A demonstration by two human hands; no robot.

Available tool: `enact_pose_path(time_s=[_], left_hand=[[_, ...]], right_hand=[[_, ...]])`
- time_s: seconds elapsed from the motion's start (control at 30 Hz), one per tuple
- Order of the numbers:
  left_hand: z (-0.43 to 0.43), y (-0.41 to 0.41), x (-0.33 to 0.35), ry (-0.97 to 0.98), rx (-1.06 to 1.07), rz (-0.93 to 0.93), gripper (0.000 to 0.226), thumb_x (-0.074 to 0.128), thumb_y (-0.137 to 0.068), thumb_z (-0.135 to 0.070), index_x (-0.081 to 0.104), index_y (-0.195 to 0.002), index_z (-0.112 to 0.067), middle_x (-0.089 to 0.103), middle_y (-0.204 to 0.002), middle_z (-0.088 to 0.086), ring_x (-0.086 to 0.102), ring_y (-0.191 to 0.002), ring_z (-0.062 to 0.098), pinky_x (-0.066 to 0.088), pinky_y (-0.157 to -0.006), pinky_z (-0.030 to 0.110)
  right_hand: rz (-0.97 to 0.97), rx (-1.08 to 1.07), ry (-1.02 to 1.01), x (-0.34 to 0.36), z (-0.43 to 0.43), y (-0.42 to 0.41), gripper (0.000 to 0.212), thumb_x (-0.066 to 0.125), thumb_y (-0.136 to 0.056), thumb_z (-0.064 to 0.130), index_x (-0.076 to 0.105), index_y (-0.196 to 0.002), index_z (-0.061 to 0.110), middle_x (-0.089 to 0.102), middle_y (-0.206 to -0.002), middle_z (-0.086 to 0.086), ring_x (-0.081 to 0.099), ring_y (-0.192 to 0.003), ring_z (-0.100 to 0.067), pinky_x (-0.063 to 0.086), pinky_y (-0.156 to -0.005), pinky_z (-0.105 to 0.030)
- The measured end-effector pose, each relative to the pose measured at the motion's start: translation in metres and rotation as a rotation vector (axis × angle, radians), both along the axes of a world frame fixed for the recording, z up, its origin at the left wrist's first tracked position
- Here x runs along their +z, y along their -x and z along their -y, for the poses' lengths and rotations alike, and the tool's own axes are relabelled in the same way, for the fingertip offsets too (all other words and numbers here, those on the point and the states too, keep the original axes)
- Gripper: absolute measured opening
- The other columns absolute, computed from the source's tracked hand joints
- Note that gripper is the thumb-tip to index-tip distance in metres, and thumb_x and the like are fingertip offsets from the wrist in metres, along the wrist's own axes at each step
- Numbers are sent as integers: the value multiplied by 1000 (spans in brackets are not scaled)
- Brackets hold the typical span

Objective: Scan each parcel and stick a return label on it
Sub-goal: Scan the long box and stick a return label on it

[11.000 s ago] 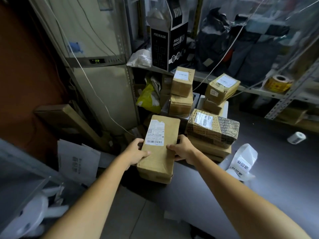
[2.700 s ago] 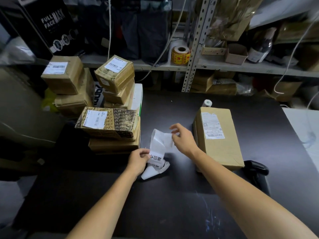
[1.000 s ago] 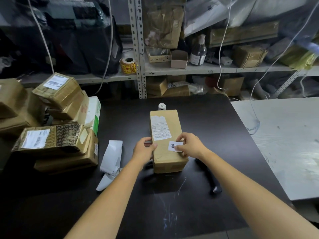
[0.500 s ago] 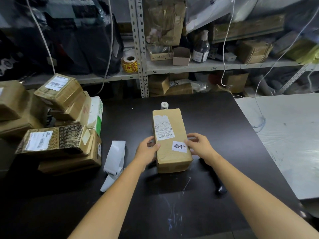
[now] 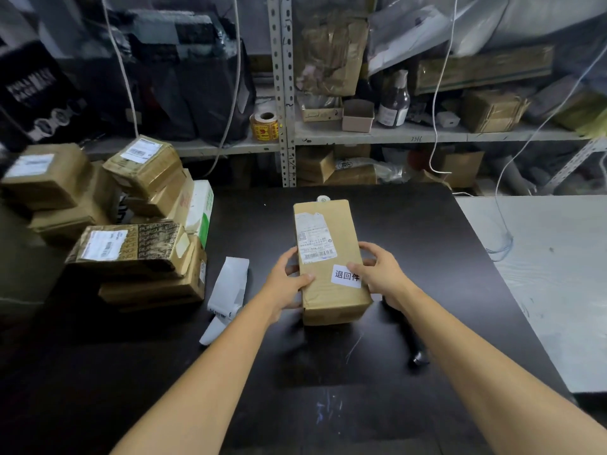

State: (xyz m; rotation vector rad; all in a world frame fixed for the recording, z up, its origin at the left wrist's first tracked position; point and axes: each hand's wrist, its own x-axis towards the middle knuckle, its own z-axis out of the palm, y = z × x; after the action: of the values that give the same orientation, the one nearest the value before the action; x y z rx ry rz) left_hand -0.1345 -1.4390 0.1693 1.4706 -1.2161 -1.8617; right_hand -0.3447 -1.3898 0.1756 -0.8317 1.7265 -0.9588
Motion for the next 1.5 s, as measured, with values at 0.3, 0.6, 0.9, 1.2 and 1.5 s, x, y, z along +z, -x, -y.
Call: enact_pose_path(time_s=[0.3, 0.6, 0.9, 1.2, 1.5], left_hand=[[-86, -73, 83, 103, 252, -32, 68, 69, -89, -9, 39, -142, -39, 60, -125, -3, 70, -94, 17, 61, -67, 44], [-233, -232, 137, 186, 549, 125, 77, 75, -85, -22, 32, -146, -41, 61, -125, -5, 64, -106, 21, 60, -69, 46], [-411, -411, 113, 188, 922, 175, 85, 79, -80, -28, 30, -150, -37, 40, -150, -11, 33, -138, 14, 19, -110, 36], [-596, -572, 89, 119, 1166, 190, 82, 76, -83, -24, 30, -150, -37, 33, -155, -8, 26, -143, 16, 17, -113, 41], [-675, -659, 37, 20, 1343, 140, 82, 73, -86, -17, 28, -150, -40, 51, -142, -3, 61, -115, 21, 55, -86, 48]], right_hand=[[4, 409, 127, 89, -25, -57, 48, 71, -90, 16, 50, -131, 29, 62, -112, 0, 66, -96, -16, 58, -56, -29], [73, 777, 163, 133, -90, -226, 53, 76, -85, 15, 50, -129, 23, 63, -105, -5, 67, -81, -17, 54, -47, -28], [69, 1147, 191, 125, -204, -445, 63, 77, -85, 21, 45, -139, 24, 61, -109, -5, 69, -89, -21, 62, -61, -42], [60, 1390, 143, 96, -348, -657, 55, 74, -88, 17, 48, -136, 20, 66, -116, -9, 69, -97, -25, 62, -70, -48], [-42, 1543, 71, 42, -412, -789, 55, 67, -92, 11, 44, -142, 16, 63, -104, 0, 68, -89, -20, 62, -64, -38]])
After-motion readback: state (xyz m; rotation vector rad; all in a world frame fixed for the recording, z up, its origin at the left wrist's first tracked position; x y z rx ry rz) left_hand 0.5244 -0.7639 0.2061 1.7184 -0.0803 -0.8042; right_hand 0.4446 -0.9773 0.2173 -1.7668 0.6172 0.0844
